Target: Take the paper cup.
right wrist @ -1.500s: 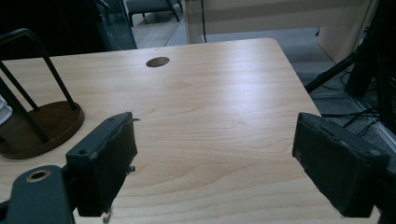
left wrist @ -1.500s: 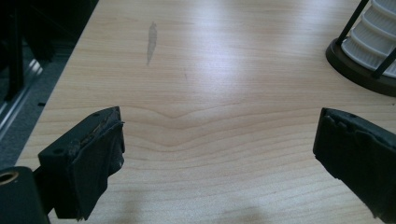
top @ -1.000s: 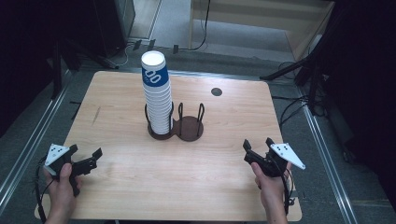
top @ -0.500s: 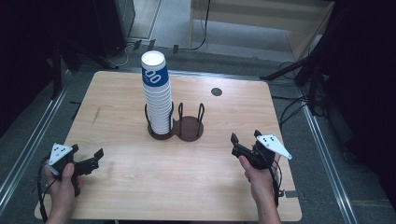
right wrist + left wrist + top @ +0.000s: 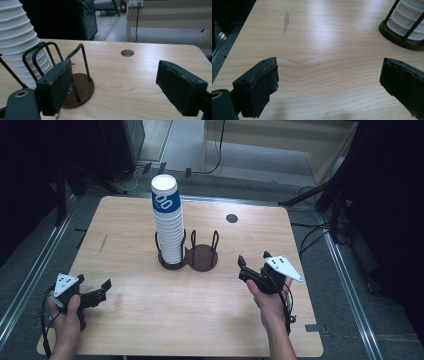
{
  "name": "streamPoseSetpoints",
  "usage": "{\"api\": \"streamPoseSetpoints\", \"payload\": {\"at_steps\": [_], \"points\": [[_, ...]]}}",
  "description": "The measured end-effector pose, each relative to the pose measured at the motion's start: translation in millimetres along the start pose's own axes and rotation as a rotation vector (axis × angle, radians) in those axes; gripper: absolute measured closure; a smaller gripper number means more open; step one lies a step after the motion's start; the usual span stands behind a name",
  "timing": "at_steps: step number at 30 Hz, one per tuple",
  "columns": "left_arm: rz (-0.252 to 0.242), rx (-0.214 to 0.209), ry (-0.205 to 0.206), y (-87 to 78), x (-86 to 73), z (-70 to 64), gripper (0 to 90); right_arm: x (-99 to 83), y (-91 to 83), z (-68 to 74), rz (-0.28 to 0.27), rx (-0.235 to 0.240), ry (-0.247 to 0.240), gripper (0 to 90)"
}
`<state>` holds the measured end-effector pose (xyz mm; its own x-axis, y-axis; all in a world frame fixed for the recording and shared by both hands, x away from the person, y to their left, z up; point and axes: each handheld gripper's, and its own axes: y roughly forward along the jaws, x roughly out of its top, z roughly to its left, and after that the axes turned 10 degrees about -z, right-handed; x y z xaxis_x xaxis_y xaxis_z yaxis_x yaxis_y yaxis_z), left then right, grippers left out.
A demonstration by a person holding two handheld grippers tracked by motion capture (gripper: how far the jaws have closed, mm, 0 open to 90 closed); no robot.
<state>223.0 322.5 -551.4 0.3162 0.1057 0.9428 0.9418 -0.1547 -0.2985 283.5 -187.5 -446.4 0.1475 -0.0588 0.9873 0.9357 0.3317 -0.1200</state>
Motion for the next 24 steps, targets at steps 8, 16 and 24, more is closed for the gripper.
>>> {"api": "streamPoseSetpoints", "payload": {"at_steps": [8, 16, 24], "points": [[0.0, 0.0, 0.004, 0.2, 0.0, 0.1, 2.8, 4.7, 7.4, 15.8, -0.005, 0.029, -0.013, 14.0], [0.0, 0.0, 0.006, 0.0, 0.1, -0.1, 2.8, 8.5, 15.2, 30.9, -0.005, 0.061, -0.024, 13.9], [0.001, -0.001, 0.004, -0.1, 0.1, 0.0, 2.8, 9.4, 23.2, 46.2, -0.001, 0.088, -0.038, 13.9]]}}
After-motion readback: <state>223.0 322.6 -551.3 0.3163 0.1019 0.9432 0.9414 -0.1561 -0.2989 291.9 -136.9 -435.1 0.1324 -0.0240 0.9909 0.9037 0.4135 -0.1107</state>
